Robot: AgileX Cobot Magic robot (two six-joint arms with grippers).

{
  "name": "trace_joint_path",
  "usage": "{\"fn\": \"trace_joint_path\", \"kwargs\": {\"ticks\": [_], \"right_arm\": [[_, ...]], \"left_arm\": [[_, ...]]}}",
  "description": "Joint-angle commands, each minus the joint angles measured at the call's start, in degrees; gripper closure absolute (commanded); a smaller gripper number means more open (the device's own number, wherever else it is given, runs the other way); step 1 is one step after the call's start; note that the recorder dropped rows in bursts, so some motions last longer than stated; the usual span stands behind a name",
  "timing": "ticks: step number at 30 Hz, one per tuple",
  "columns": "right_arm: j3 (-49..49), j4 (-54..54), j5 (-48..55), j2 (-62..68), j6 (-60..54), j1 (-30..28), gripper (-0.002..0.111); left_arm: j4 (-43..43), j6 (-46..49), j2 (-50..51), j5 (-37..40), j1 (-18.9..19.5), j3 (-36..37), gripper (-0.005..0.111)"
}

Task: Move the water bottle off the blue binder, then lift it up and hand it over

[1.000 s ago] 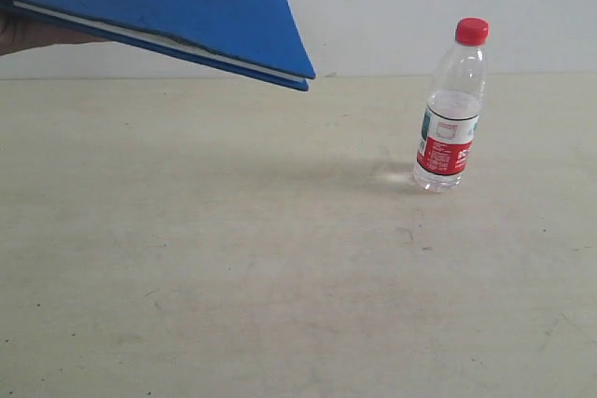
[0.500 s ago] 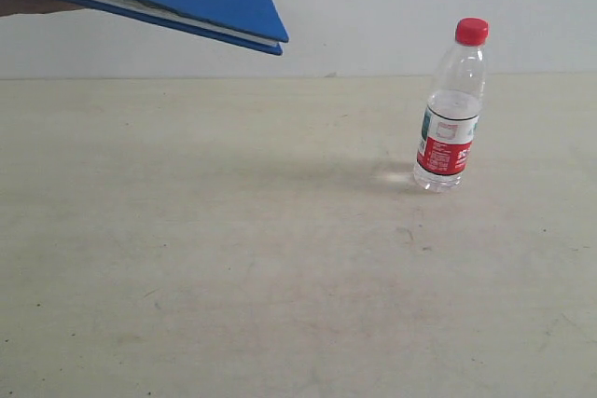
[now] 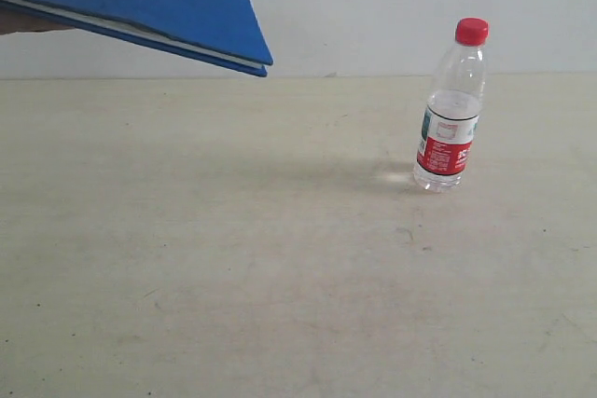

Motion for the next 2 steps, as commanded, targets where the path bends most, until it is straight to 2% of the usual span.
{"fn": "trace_joint_path", "kwargs": {"ticks": [1, 2], "right_arm": [[0.0, -0.3, -0.3, -0.1, -0.2, 0.1, 0.108], [0.0, -0.3, -0.3, -0.1, -0.2, 0.1, 0.108]], "left_arm": [[-0.3, 0.2, -0.2, -0.4, -0.3, 0.0, 0.102], [-0.3, 0.2, -0.2, -0.4, -0.3, 0.0, 0.102]]}}
